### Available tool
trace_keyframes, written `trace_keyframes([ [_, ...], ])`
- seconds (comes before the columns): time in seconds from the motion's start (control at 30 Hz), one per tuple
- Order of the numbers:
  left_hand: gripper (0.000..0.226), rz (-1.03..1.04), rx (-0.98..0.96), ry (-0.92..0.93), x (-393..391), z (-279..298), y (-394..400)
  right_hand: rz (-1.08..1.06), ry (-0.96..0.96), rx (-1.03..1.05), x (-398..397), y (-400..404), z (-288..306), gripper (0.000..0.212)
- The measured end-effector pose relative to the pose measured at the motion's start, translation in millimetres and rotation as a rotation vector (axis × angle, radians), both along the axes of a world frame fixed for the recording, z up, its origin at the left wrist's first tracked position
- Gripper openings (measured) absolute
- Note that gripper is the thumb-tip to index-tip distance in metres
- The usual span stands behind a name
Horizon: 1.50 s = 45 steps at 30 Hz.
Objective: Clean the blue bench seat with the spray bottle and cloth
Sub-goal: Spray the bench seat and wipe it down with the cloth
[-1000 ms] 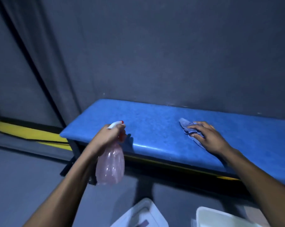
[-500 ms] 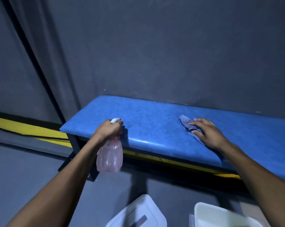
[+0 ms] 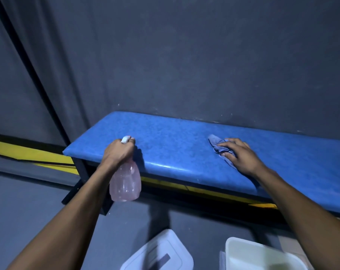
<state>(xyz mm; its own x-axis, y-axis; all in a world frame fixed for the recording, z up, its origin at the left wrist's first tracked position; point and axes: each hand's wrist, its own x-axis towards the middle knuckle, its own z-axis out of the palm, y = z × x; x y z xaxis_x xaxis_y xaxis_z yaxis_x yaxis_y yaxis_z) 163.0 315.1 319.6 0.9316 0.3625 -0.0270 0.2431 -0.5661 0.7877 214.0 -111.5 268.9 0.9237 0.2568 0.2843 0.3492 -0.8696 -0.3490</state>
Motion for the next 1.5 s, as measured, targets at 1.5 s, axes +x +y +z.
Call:
trace_keyframes([
  [1.5,0.035,-0.571,-0.034,-0.006,-45,4,-188,-0.375,-0.003,0.000,-48,-95,4,0.031],
])
